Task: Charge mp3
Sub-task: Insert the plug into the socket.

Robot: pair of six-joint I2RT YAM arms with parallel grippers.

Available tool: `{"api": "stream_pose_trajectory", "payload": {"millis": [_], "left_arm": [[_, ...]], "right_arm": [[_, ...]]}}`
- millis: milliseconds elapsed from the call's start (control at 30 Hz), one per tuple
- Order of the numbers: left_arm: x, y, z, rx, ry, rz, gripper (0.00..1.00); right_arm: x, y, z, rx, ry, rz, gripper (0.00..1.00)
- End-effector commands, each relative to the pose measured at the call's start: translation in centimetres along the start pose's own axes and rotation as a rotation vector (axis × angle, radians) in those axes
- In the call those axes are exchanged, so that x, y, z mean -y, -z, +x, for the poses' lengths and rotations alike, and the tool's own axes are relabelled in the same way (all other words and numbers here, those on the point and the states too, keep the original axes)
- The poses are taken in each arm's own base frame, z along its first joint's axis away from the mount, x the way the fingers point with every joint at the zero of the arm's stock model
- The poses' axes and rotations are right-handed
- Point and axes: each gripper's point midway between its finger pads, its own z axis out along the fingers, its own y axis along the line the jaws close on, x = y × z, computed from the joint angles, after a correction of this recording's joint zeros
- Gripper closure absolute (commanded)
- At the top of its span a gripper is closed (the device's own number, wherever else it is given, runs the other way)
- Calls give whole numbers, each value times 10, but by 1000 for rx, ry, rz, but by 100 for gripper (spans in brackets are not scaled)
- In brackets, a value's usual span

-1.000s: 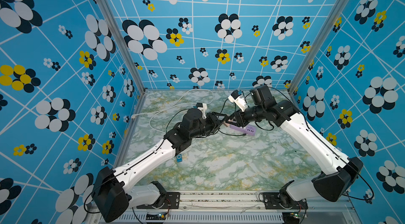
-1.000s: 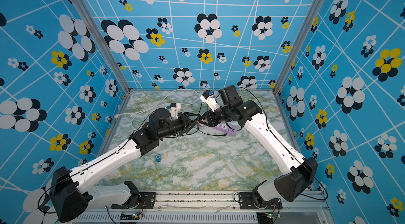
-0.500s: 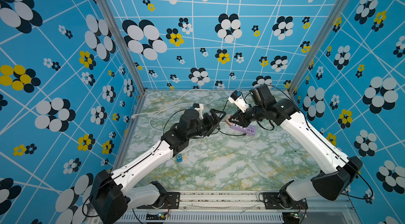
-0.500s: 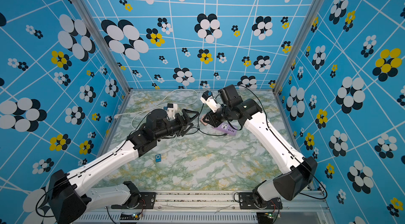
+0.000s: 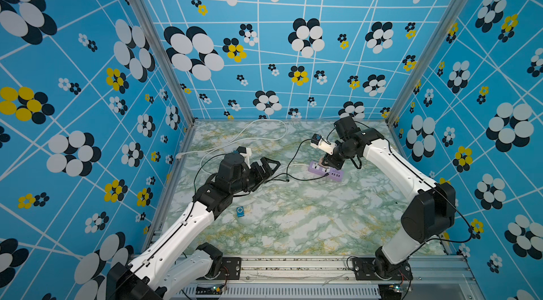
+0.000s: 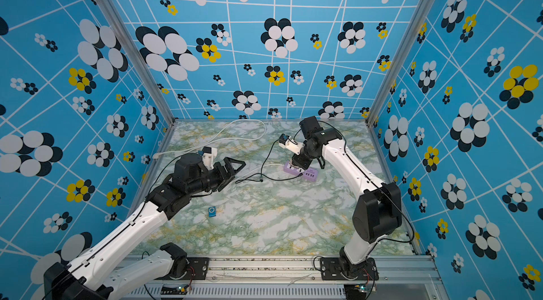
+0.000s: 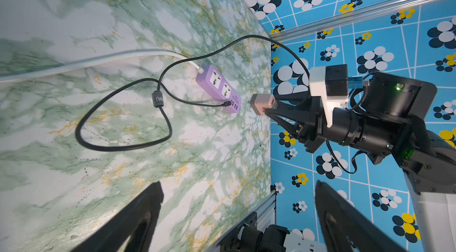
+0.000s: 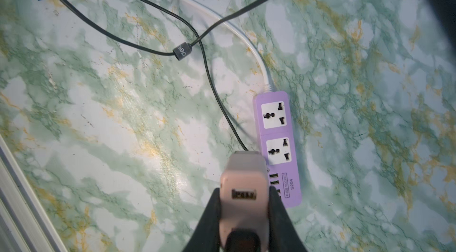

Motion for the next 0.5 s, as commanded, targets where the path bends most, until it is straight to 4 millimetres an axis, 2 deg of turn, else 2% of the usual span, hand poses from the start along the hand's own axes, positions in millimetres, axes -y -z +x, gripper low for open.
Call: {"api": "stream_pose_trajectory", "payload": {"millis": [0,100,300,467], "left_arm": [[7,4,5,-36,-72,43,1],[10,10,4,-28,-109,44,1],[1,16,-5,-2,-81,42,1],[-9,13,-6,-14,-72,15,1]], "right_arm": [[21,-13,10,-20,40,37,100],[34,-20,9,-8,21,44,100],[52,-40,17,-26,-24,44,100],[48,-54,22,-37,-24,5,100]]}}
